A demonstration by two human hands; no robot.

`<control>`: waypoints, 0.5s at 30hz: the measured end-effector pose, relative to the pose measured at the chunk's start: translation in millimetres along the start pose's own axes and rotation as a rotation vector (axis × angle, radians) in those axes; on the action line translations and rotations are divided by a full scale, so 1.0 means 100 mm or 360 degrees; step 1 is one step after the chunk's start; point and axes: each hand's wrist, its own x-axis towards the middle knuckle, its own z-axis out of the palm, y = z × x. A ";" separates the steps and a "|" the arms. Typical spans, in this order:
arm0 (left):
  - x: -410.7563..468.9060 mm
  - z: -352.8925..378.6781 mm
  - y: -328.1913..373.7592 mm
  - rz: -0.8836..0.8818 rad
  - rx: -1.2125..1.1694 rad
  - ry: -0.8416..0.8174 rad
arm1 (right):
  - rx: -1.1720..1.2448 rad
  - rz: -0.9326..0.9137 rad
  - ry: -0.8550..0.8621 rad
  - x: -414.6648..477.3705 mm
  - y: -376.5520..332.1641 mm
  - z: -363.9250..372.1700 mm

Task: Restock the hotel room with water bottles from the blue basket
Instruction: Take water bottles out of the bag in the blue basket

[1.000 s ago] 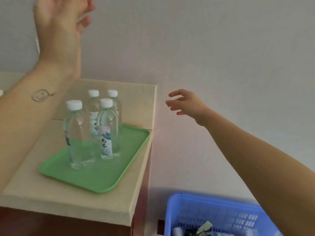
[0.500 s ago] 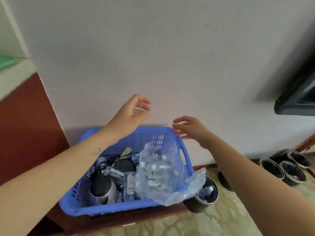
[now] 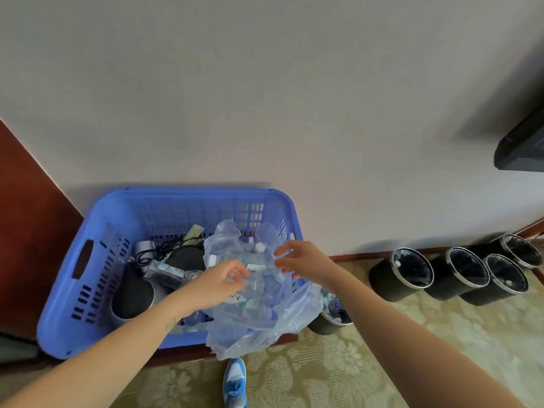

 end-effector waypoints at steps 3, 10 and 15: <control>0.26 -0.05 -0.11 -0.0082 0.0009 -0.0035 | -0.0209 0.0036 -0.0133 0.35 -0.02 -0.01; 0.70 -0.06 -0.35 -0.0261 -0.0148 -0.0069 | -0.0567 0.0095 -0.0295 1.18 -0.19 0.06; 0.87 0.08 -0.54 -0.0391 -0.0218 -0.0115 | -0.0849 0.0026 -0.0548 1.50 -0.12 0.41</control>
